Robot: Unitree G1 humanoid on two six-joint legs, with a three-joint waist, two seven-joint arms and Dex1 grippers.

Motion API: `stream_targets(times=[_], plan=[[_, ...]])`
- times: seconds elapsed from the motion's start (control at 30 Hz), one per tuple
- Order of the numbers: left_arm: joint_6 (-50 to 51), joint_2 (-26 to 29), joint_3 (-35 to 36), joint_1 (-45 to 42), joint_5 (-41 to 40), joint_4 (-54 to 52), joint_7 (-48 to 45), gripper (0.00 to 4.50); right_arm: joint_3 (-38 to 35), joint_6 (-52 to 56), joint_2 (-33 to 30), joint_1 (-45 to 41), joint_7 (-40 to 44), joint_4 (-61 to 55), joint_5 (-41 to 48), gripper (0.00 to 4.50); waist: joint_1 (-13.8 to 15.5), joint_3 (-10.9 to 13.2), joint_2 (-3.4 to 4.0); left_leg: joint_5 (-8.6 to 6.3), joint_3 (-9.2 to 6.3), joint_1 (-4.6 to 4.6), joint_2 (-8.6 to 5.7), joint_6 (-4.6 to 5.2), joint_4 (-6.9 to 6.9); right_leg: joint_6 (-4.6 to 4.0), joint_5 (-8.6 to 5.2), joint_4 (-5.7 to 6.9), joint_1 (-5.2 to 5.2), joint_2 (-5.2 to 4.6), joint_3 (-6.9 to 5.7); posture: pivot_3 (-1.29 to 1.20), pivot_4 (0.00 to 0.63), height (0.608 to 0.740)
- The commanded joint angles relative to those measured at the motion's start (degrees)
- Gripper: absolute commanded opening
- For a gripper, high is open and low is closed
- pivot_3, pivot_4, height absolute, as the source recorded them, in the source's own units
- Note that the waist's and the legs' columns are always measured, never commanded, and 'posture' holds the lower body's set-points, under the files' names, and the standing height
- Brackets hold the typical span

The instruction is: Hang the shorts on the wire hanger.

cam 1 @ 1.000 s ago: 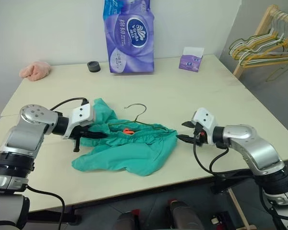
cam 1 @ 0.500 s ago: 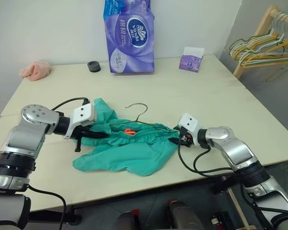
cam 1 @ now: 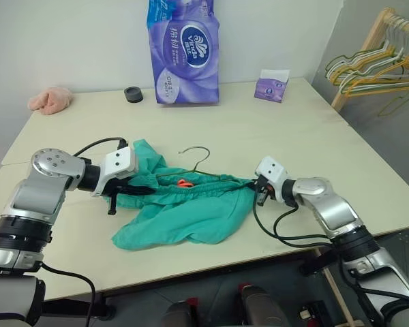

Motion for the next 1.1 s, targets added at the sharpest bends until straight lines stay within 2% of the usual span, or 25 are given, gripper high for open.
stream_targets(times=[0.03, 0.2, 0.43, 0.53, 0.73, 0.9, 1.1], plan=[[-1.8, 1.6, 0.9, -1.5, 1.9, 1.1, 0.7, 0.0, -2.8, 1.2, -2.7, 0.9, 1.8, -5.3, 0.8, 0.05, 0.0, 0.0, 0.0, 0.0, 0.0, 0.0, 0.0, 0.0, 0.0, 0.0, 0.0, 0.0, 0.0, 0.0, -0.01, -0.16, 0.069, 0.74], [-3.1, 1.2, 0.7, -2.0, 3.0, 2.4, 0.7, 0.0, -3.8, 3.6, -4.5, 1.0, 2.9, -10.9, 1.8, 0.05, 0.0, 0.0, 0.0, 0.0, 0.0, 0.0, 0.0, 0.0, 0.0, 0.0, 0.0, 0.01, 0.0, 0.01, 0.0, -0.17, 0.071, 0.74], [-1.5, -1.4, 0.7, -2.5, 1.4, 1.0, 0.9, 0.0, -3.0, 10.0, -1.1, -0.3, 3.9, -17.6, 5.9, 0.05, 0.0, 0.0, 0.0, 0.0, 0.0, 0.0, 0.0, 0.0, 0.0, 0.0, 0.0, 0.01, 0.0, 0.01, 0.0, -0.17, 0.072, 0.74], [-1.2, -1.9, 0.8, -2.3, 1.3, 0.4, 0.8, 0.0, -2.4, 9.3, -2.5, 0.3, 5.2, -18.9, 5.5, 0.61, 0.0, 0.0, 0.0, 0.0, 0.0, -0.01, -0.01, 0.0, 0.0, 0.0, 0.0, -0.01, 0.01, 0.0, -0.01, -0.17, 0.072, 0.74], [0.7, -2.7, 1.1, -1.6, -0.1, -1.8, 0.3, 0.0, -0.5, 7.5, -5.5, 0.9, 6.1, -21.0, 2.5, 2.65, 0.0, 0.0, 0.0, 0.0, 0.0, -0.01, -0.01, 0.0, 0.0, 0.0, 0.0, 0.0, 0.01, 0.0, -0.01, -0.17, 0.074, 0.74], [1.8, -3.3, 0.8, -1.5, -0.7, -3.1, -0.1, 0.0, 2.3, 6.0, -5.2, 0.7, 6.0, -19.3, 0.4, 2.65, -0.1, 0.0, 0.0, 0.0, 0.0, 0.0, 0.0, 0.0, 0.0, 0.0, 0.0, -0.01, 0.0, 0.01, -0.01, -0.17, 0.074, 0.74], [1.9, -3.8, 0.3, -1.8, -0.4, -3.5, -0.4, 0.0, 7.3, 2.7, -2.4, -4.3, 7.7, -10.0, -3.1, 2.65, -0.2, 0.0, 0.0, 0.0, 0.0, 0.0, -0.01, 0.0, 0.01, 0.0, 0.0, 0.0, 0.0, 0.01, 0.0, -0.17, 0.068, 0.74]])
